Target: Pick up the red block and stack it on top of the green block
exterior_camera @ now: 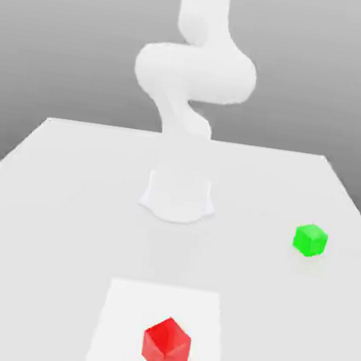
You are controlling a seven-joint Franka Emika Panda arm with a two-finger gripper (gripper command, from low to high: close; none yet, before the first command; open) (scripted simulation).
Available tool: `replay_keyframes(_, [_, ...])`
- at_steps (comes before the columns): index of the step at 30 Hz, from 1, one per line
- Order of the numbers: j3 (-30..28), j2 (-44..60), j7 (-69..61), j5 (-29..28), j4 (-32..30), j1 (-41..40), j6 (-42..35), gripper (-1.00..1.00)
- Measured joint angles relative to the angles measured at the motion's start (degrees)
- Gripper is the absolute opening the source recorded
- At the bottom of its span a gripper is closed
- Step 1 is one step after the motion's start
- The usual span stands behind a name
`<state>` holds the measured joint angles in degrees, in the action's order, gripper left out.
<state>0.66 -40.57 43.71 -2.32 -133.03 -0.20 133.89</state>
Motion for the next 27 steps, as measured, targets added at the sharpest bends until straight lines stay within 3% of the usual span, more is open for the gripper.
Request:
replay_keyframes(13, [-0.63,27.64,-14.59,-7.38,-6.48,0.47,10.92,0.0])
replay_keyframes(27, [1.47,55.61,-37.45,0.73,-11.48,-0.59,25.86,0.0])
